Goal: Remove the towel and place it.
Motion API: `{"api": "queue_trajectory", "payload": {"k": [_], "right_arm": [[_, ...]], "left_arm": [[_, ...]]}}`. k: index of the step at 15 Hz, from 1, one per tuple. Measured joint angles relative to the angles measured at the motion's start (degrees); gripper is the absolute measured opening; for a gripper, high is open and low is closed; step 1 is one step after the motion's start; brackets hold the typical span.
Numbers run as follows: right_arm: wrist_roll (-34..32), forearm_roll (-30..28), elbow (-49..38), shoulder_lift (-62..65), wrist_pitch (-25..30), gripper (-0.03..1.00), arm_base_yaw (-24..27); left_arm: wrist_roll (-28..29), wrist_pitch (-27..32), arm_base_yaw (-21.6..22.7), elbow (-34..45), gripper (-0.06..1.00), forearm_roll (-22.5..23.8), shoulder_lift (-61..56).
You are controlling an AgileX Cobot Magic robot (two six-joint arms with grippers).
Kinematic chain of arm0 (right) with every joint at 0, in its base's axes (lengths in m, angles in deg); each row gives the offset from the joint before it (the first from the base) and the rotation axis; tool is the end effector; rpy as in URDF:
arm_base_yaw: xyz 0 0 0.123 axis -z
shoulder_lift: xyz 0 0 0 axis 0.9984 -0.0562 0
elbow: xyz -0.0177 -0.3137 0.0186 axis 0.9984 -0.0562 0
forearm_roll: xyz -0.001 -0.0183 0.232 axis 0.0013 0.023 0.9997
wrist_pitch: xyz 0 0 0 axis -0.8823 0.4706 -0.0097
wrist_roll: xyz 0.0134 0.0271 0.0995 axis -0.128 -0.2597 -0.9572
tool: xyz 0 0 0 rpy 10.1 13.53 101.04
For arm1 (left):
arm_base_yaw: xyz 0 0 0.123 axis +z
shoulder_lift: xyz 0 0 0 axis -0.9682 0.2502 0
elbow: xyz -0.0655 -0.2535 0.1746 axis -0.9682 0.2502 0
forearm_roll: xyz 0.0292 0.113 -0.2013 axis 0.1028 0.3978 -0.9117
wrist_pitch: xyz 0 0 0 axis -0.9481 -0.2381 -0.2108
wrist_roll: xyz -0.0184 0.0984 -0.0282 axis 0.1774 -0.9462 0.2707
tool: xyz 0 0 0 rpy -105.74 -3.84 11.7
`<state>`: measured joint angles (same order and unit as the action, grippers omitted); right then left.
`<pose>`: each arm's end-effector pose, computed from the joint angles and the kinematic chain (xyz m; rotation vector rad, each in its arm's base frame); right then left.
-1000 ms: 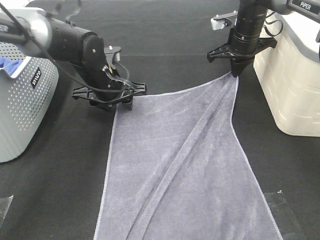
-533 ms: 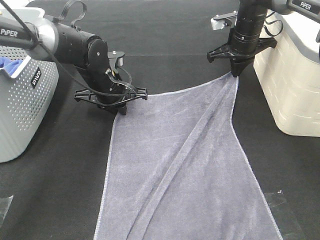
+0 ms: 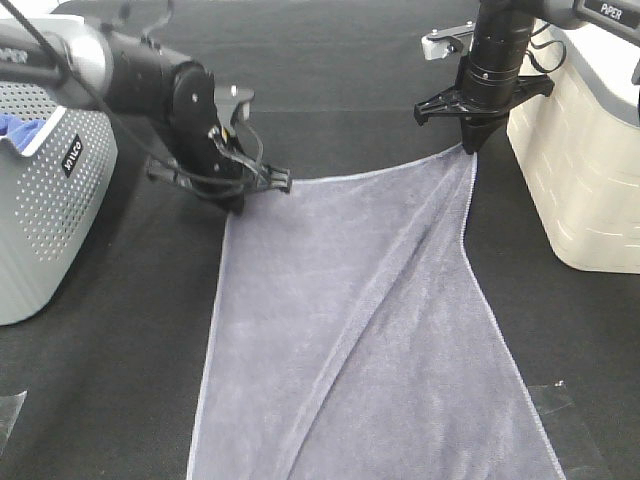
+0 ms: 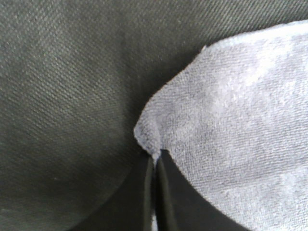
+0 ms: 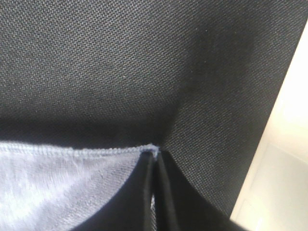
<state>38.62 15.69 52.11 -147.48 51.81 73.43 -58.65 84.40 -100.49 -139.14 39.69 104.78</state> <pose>0.5252 0.1089 0.1739 -0.4036 2.8154 -0.1774 0.4505 -0.2007 0.1392 0.2021 2.6570 -0.1213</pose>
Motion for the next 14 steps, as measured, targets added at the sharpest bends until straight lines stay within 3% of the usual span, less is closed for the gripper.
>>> {"api": "queue_trajectory", "payload": {"k": [4, 8, 14], "right_arm": [[0.00, 0.69, 0.00, 0.00, -0.63, 0.00, 0.00], [0.00, 1.72, 0.00, 0.00, -7.39, 0.00, 0.00], [0.00, 0.97, 0.00, 0.00, -22.69, 0.00, 0.00]], "left_arm": [[1.20, 1.03, 0.00, -2.92, 0.00, 7.56, -0.29], [4.30, 1.03, 1.72, -6.19, 0.00, 17.25, -0.29], [4.35, -12.09, 7.56, -6.82, 0.00, 20.11, 0.63]]}}
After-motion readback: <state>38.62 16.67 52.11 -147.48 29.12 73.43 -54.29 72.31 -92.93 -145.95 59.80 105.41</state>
